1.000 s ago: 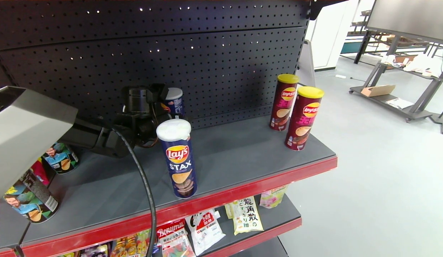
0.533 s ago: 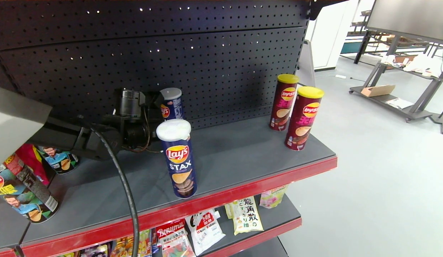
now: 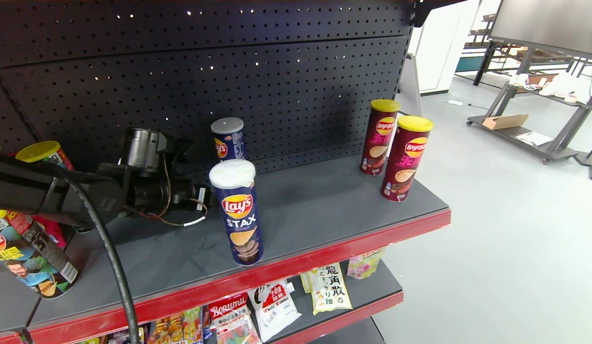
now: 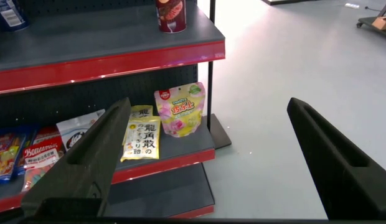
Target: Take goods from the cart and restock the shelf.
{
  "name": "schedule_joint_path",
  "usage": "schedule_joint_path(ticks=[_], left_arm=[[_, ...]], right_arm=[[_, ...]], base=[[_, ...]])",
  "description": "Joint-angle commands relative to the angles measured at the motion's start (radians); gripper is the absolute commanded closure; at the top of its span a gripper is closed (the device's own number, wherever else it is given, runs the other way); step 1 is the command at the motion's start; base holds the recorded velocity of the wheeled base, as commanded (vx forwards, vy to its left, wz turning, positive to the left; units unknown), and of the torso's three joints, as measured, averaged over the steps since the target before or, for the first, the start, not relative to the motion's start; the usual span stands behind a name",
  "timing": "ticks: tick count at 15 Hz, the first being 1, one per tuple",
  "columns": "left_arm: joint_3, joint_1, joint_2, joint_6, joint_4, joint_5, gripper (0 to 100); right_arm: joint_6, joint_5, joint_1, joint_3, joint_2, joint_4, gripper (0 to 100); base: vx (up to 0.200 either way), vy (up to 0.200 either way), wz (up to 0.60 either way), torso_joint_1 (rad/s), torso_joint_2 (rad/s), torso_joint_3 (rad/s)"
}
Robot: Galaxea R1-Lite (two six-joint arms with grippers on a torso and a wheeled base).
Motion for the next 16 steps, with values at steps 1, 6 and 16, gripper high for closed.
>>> schedule_joint_path(ticks=[1,6,16], left_arm=[[0.011,0.056,-0.014,0.057,-0.001,0.004,0],[-0.003,0.071,0.077,0.085,-0.135,0.007,0],[-0.018,0.107,0.209,0.143,-0.294,0.009,0]], right_arm=[[0.000,0.000,0.000,0.000,0.000,0.000,0],[0.000,0.000,-0.001,0.000,0.000,0.000,0],[0.000,0.000,0.000,0.000,0.000,0.000,0]], base=[[0.000,0.000,0.00,0.000,0.00,0.000],[0.000,0.000,0.00,0.000,0.00,0.000],[0.000,0.000,0.00,0.000,0.00,0.000]])
